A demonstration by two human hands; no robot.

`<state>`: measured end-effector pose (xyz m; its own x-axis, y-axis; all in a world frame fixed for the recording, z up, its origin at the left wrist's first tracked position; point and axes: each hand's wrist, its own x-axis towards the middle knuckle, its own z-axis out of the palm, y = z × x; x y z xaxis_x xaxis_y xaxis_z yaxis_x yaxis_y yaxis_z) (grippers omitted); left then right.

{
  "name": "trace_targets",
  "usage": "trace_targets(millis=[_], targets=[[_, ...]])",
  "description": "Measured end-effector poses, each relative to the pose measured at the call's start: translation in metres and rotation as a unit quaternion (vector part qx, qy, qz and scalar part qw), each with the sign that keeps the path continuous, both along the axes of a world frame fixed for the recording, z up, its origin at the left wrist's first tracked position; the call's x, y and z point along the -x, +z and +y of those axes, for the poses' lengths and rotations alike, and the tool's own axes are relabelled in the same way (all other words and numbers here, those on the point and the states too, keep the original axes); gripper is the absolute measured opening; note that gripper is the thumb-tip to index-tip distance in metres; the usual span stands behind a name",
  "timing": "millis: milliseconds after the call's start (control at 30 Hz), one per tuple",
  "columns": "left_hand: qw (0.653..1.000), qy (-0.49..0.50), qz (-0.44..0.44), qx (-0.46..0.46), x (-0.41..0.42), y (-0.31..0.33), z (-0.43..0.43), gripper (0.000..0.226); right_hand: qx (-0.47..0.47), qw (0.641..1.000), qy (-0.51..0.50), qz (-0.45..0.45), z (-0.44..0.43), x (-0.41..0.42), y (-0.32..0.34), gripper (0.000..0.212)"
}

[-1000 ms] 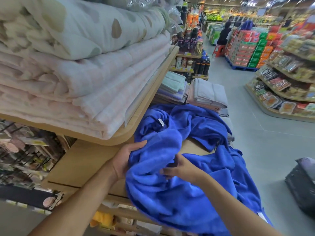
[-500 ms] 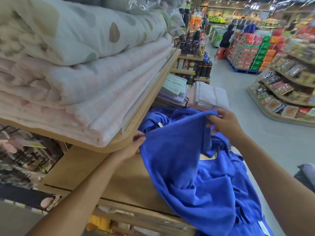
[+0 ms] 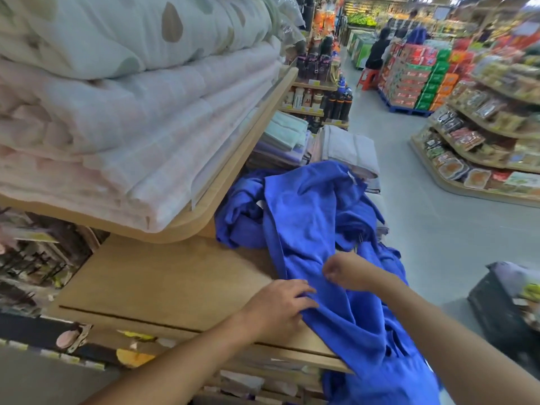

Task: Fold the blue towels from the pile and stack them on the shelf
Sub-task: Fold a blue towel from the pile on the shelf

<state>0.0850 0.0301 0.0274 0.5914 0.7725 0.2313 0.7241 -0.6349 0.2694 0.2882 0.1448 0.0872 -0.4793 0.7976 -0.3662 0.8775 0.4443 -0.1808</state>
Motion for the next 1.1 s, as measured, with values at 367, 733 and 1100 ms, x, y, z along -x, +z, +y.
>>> trace_targets(millis=[367, 733, 1100], targets=[[0.995, 0.094, -0.001, -0.03, 0.072, -0.023, -0.032, 0.011, 0.001, 0.999, -0.04, 0.036, -0.005, -0.032, -0.043, 0.027], [0.985, 0.158, -0.047, -0.048, 0.117, -0.016, -0.062, 0.029, -0.012, 1.0, 0.019, -0.01, -0.015, 0.001, -0.05, 0.064], [0.995, 0.095, -0.012, -0.034, 0.058, -0.021, -0.08, 0.027, -0.14, 0.987, 0.056, 0.047, -0.071, -0.009, -0.043, 0.056]])
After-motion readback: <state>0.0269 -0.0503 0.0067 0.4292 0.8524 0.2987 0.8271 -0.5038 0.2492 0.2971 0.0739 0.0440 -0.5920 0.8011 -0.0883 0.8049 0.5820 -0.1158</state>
